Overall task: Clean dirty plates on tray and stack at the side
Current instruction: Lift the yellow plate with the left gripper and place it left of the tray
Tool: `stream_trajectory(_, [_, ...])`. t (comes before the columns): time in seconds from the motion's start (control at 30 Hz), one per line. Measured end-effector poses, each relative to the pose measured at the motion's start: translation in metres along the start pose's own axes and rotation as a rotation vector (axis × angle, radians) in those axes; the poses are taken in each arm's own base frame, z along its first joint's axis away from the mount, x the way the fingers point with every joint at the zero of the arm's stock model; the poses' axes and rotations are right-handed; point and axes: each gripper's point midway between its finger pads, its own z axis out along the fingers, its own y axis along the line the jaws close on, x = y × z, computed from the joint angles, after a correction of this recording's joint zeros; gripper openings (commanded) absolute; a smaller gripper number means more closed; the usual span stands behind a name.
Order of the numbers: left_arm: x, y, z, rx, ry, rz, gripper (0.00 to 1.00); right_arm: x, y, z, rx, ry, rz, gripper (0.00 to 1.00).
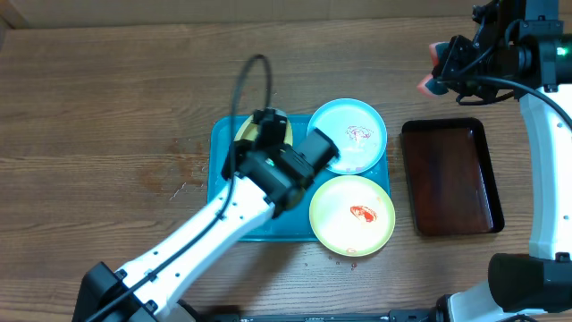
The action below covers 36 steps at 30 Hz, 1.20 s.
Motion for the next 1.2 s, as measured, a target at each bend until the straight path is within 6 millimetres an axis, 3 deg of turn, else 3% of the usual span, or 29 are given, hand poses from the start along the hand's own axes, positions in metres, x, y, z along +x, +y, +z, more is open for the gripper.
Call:
stream_trajectory(0.17, [0.019, 0.006, 0.038, 0.137, 0.204, -0.15, 0.04, 0.0, 0.0, 0.0, 0.001, 0.001, -0.001, 0.04])
stream_trajectory(0.3, [0.037, 0.028, 0.07, 0.211, 0.36, -0.29, 0.04, 0.0, 0.0, 0.0, 0.0, 0.0, -0.004, 0.04])
stream_trajectory(0.43, [0.06, 0.066, 0.103, 0.256, 0.499, -0.473, 0.04, 0.0, 0.0, 0.0, 0.0, 0.001, -0.004, 0.04])
stream_trajectory(0.63, [0.107, 0.14, 0.146, 0.229, 0.614, -0.782, 0.04, 0.0, 0.0, 0.0, 0.0, 0.001, -0.006, 0.04])
stream_trajectory(0.73, [0.133, 0.16, 0.162, 0.2, 0.633, -0.897, 0.04, 0.0, 0.0, 0.0, 0.0, 0.0, -0.008, 0.04])
stream_trajectory(0.93, [0.191, 0.168, 0.187, 0.187, 0.67, -1.079, 0.04, 0.0, 0.0, 0.0, 0.0, 0.001, -0.007, 0.04])
stream_trajectory(1.2, [0.21, 0.142, 0.213, 0.222, 0.583, -1.132, 0.04, 0.0, 0.0, 0.0, 0.0, 0.001, -0.007, 0.04])
